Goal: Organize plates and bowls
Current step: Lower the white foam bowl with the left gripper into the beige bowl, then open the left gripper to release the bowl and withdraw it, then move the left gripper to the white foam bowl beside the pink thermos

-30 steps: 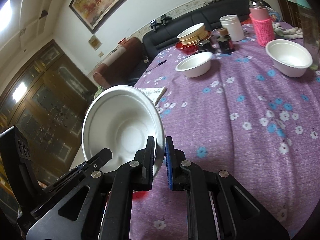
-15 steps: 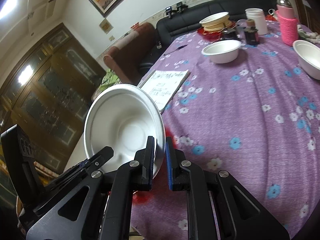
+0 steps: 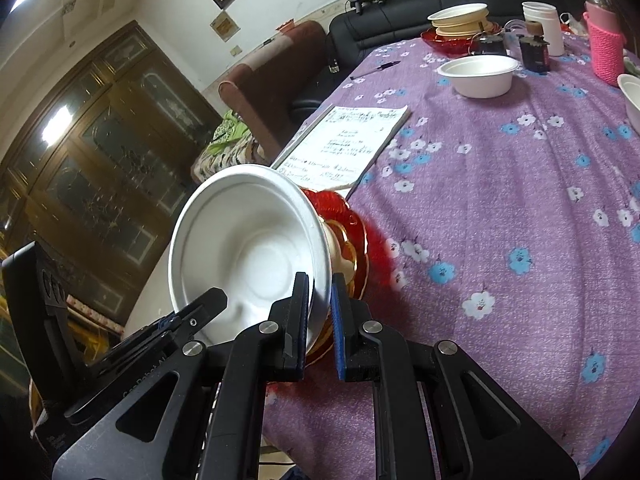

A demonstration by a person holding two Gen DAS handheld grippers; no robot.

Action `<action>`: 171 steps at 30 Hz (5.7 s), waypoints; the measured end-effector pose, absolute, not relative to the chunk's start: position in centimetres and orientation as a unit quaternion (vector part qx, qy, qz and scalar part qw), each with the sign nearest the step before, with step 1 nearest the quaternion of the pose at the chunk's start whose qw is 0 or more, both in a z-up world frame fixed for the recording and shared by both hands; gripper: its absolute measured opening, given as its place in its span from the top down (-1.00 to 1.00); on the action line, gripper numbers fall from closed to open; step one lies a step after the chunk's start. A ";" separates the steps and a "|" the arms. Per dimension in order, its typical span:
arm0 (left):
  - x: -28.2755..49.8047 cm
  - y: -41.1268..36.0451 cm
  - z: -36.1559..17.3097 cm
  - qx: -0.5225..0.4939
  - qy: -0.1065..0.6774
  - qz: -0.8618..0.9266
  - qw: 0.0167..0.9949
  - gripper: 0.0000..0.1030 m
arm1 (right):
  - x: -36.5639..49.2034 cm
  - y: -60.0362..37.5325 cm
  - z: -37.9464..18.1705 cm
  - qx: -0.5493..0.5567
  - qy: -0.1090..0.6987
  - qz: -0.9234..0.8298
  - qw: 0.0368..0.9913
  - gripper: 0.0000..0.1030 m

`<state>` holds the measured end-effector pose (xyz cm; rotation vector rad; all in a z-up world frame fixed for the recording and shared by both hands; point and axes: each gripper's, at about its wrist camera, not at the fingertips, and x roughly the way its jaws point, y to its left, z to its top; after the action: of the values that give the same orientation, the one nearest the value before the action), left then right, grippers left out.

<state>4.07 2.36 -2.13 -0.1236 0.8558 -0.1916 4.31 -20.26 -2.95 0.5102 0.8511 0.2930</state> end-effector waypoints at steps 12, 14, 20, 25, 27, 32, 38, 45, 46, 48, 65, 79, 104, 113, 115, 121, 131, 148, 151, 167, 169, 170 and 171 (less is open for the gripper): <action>4.3 2.9 -2.8 -0.059 0.425 -0.081 0.900 0.75 | 4.7 -19.8 -3.7 0.244 0.415 0.147 0.864 0.79; 4.4 3.0 -3.0 -0.057 0.426 -0.077 0.900 0.74 | 4.8 -19.5 -3.8 0.242 0.418 0.150 0.863 0.79; 4.6 3.8 -3.5 -0.059 0.433 -0.065 0.897 0.74 | 5.0 -18.7 -4.2 0.239 0.424 0.160 0.859 0.79; 4.9 4.4 -3.8 -0.064 0.437 -0.058 0.895 0.74 | 5.3 -18.0 -4.7 0.234 0.429 0.165 0.856 0.79; 4.9 4.5 -3.8 -0.064 0.436 -0.057 0.896 0.74 | 5.2 -17.8 -4.8 0.232 0.429 0.165 0.857 0.79; 5.1 4.6 -4.1 -0.063 0.438 -0.054 0.895 0.74 | 5.6 -17.6 -5.0 0.231 0.432 0.166 0.856 0.79; 5.2 5.2 -4.2 -0.065 0.439 -0.046 0.895 0.74 | 5.7 -16.8 -4.8 0.221 0.433 0.171 0.857 0.79; 5.6 5.8 -4.2 -0.075 0.441 -0.040 0.893 0.74 | 5.7 -16.0 -4.6 0.214 0.432 0.179 0.858 0.79; 5.6 5.8 -4.2 -0.074 0.440 -0.039 0.894 0.74 | 5.8 -16.0 -4.6 0.215 0.432 0.181 0.857 0.79; 5.7 5.7 -4.2 -0.074 0.440 -0.038 0.894 0.74 | 5.9 -15.9 -4.6 0.211 0.431 0.180 0.858 0.79; 5.5 4.9 -4.0 -0.063 0.435 -0.041 0.897 0.74 | 6.2 -16.9 -4.4 0.218 0.424 0.173 0.862 0.79; 6.1 4.4 -4.6 -0.050 0.441 -0.039 0.895 0.73 | 7.0 -17.0 -5.3 0.220 0.435 0.162 0.858 0.78; 5.2 3.4 -3.9 -0.004 0.423 -0.032 0.905 0.37 | 6.7 -19.3 -6.3 0.250 0.430 0.165 0.852 0.62; 4.8 3.6 -3.1 0.019 0.395 0.011 0.919 0.09 | 6.4 -20.0 -6.4 0.253 0.423 0.158 0.855 0.62; 4.8 4.3 -2.8 0.015 0.386 0.024 0.922 0.00 | 6.3 -20.2 -6.3 0.255 0.421 0.157 0.856 0.62; 5.0 5.0 -2.5 0.006 0.380 0.038 0.924 -0.03 | 6.2 -21.0 -6.2 0.262 0.414 0.148 0.859 0.62; 4.5 2.6 -2.7 0.028 0.384 0.011 0.923 -0.03 | 6.1 -23.8 -6.8 0.284 0.409 0.120 0.859 0.62; 3.8 -2.5 -1.9 0.073 0.381 -0.022 0.921 -0.03 | 5.7 -28.0 -7.2 0.312 0.400 0.105 0.855 0.62; 4.0 -4.1 -1.7 0.082 0.381 -0.034 0.920 -0.03 | 5.5 -29.1 -7.2 0.318 0.398 0.099 0.855 0.62; 5.8 -24.0 -5.8 0.157 0.490 -0.245 0.822 -0.24 | -1.1 -46.2 -6.1 0.322 0.344 -0.075 0.879 0.62; 6.2 -26.0 -5.8 0.165 0.488 -0.252 0.819 -0.24 | -2.2 -48.6 -6.2 0.327 0.340 -0.099 0.876 0.62; 6.4 -27.2 -5.7 0.170 0.487 -0.255 0.818 -0.24 | -3.0 -50.4 -6.2 0.333 0.336 -0.117 0.873 0.62; 6.8 -28.3 -5.6 0.172 0.487 -0.259 0.816 -0.24 | -3.3 -51.6 -6.1 0.338 0.334 -0.128 0.870 0.63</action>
<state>6.75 -28.28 -5.63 0.3677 1.0378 -0.5530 -3.33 -51.63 -6.13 0.7074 0.6987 -0.2674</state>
